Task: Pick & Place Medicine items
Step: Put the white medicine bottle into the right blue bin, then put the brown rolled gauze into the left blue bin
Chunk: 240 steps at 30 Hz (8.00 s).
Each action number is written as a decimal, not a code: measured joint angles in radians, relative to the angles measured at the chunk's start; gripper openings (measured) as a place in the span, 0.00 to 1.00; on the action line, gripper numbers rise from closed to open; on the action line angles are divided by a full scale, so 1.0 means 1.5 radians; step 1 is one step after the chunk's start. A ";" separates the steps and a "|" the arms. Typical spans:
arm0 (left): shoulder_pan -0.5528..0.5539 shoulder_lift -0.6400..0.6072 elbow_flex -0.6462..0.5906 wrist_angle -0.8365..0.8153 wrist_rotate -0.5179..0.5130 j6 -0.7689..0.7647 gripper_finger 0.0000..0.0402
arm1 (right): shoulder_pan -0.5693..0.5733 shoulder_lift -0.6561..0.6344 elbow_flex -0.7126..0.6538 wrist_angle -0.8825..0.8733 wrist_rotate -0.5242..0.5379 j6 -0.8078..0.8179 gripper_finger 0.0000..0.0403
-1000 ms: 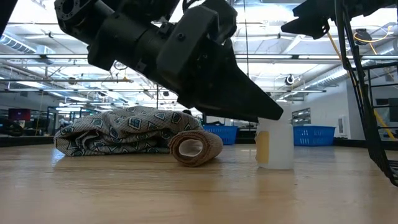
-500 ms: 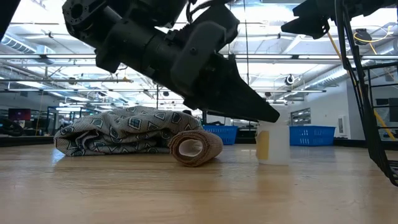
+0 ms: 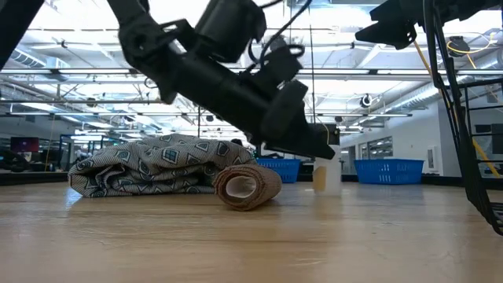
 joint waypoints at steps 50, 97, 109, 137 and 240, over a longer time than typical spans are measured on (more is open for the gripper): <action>0.099 -0.180 -0.001 -0.159 0.037 0.018 0.85 | -0.171 0.238 0.107 -0.081 -0.118 0.039 0.72; 0.078 -0.418 -0.119 -0.215 0.060 -0.011 0.84 | -0.336 0.341 0.190 -0.221 -0.231 0.043 0.30; 0.078 -0.418 -0.119 -0.198 0.060 -0.012 0.83 | -0.680 0.171 0.204 -0.341 -0.164 0.018 0.31; 0.078 -0.418 -0.119 -0.199 0.059 -0.013 0.84 | -0.836 0.368 0.203 -0.293 -0.227 -0.034 0.32; -0.111 0.026 0.224 -0.701 0.017 -0.666 0.82 | -0.052 -0.033 -0.040 0.183 -0.262 0.001 0.50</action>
